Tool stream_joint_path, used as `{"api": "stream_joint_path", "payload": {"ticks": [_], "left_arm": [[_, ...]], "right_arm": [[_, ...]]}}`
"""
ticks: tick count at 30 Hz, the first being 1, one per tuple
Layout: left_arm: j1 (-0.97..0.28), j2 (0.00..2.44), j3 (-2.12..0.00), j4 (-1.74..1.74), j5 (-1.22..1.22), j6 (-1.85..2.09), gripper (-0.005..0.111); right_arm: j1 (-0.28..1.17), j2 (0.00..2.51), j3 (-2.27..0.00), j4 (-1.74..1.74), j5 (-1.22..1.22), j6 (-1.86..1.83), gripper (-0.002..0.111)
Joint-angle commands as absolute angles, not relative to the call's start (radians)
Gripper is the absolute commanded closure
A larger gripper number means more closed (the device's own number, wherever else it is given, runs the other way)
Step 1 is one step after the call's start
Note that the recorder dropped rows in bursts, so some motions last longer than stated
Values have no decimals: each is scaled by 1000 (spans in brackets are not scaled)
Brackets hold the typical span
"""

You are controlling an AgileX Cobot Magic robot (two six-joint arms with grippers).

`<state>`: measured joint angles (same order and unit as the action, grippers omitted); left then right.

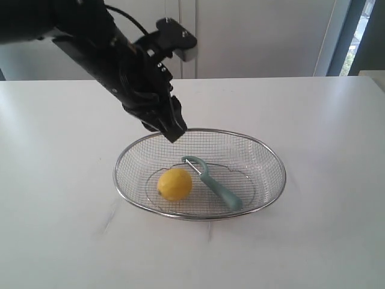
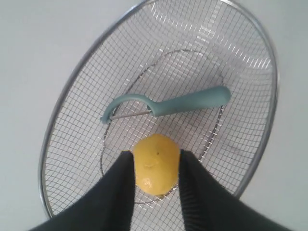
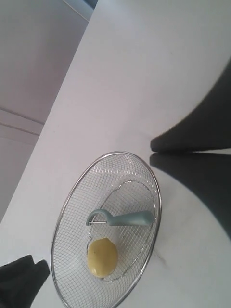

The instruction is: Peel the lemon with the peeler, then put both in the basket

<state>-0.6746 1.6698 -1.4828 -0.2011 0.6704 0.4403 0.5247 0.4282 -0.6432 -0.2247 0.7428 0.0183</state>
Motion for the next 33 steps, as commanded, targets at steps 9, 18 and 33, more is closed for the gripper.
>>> {"api": "stream_joint_path", "payload": {"ticks": [9, 18, 33], "left_arm": [[-679, 1315, -1357, -207, 792, 421, 107], [-679, 917, -1094, -76, 821, 244, 107], [-679, 308, -907, 28, 963, 80, 107]], "right_arm": [[527, 267, -639, -273, 716, 22, 108], [527, 217, -639, -273, 712, 23, 108], [527, 207, -639, -271, 712, 23, 108]]}}
